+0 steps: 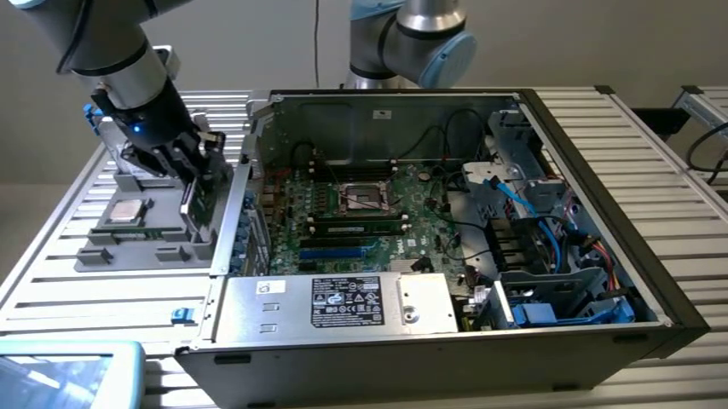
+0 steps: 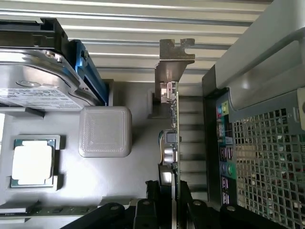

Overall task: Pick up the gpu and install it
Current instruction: 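Pick up the gpu and move the gpu toward the slot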

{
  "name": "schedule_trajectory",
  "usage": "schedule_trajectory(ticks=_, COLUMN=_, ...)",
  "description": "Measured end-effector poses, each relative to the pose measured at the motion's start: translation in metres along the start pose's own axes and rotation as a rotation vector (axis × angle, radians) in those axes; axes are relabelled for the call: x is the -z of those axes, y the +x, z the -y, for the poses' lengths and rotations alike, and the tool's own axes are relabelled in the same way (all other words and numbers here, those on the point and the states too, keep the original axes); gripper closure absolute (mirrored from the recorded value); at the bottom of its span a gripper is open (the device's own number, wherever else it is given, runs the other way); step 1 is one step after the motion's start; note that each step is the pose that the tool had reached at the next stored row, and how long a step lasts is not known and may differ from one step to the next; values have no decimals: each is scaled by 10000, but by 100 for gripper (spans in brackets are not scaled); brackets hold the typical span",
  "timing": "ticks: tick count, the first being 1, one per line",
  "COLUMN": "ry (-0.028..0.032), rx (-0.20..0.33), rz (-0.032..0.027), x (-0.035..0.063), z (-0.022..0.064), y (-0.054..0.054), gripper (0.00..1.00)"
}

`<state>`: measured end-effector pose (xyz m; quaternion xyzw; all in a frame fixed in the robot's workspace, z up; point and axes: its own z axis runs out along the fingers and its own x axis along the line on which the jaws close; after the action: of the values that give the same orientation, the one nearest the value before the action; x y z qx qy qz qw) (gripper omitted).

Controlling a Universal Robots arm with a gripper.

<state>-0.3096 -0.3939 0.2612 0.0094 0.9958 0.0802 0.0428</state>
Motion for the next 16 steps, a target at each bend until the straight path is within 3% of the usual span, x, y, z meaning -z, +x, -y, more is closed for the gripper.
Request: schedule_trajectory(ticks=16, ry=1, rx=-24, rz=-3, x=736, z=18, y=-69, gripper=72)
